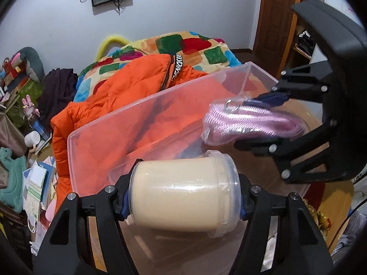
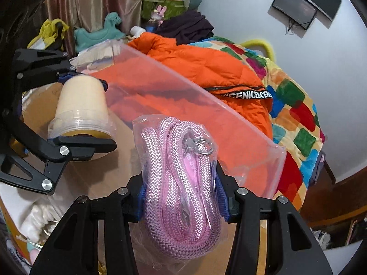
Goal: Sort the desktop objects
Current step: 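Lower the pink rope and cream jar into the clear box and open both tools, then withdraw both tools from the box and move toward the remaining items, then grasp the gold gourd charm with the right tool while the left tool grasps the white compact, then lower the gourd charm and white compact into the clear box and release both, then withdraw both tools and approach the pink container and green bottle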
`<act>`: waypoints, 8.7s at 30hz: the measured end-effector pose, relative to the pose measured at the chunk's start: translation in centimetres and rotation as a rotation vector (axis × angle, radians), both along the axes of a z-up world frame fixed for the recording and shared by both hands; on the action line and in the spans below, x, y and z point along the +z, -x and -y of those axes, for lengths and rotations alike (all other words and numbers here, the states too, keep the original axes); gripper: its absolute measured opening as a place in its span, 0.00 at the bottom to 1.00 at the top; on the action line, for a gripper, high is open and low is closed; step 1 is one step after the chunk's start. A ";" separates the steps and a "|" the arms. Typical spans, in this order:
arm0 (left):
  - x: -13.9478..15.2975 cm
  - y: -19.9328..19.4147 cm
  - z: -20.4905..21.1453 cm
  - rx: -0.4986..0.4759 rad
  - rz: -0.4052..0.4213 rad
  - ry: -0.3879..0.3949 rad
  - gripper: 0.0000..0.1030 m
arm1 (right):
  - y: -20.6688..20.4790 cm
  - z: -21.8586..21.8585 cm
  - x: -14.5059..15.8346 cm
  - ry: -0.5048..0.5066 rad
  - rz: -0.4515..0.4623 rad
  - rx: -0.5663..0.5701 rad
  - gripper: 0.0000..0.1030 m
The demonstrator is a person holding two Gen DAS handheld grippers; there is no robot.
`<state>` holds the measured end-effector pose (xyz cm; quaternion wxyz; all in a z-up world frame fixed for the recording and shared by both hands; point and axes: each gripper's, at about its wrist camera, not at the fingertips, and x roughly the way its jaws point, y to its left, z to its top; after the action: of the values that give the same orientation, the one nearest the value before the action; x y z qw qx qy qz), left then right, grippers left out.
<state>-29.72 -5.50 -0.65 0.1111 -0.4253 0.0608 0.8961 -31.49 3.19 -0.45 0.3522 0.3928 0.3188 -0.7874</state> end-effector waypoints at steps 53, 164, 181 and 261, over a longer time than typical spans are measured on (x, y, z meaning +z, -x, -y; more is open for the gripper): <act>10.8 -18.1 -2.2 0.104 -0.342 0.064 0.97 | -13.9 -9.7 12.2 0.217 -0.343 -0.225 0.77; 5.5 -14.2 1.9 0.224 -0.312 -0.157 0.63 | -10.6 -8.9 5.6 0.665 -0.141 -0.223 0.17; 3.8 -3.3 2.4 0.235 -0.183 -0.134 0.63 | -4.0 -6.1 2.0 0.580 -0.071 -0.250 0.17; -3.8 -26.1 -0.7 0.257 -0.152 -0.094 0.96 | -23.1 -10.0 -2.8 0.467 -0.132 -0.155 0.91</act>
<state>-3.67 -4.82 -4.48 0.0104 -0.3551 -0.0279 0.9344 -8.35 13.16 -3.30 0.3503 0.2716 0.1195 -0.8884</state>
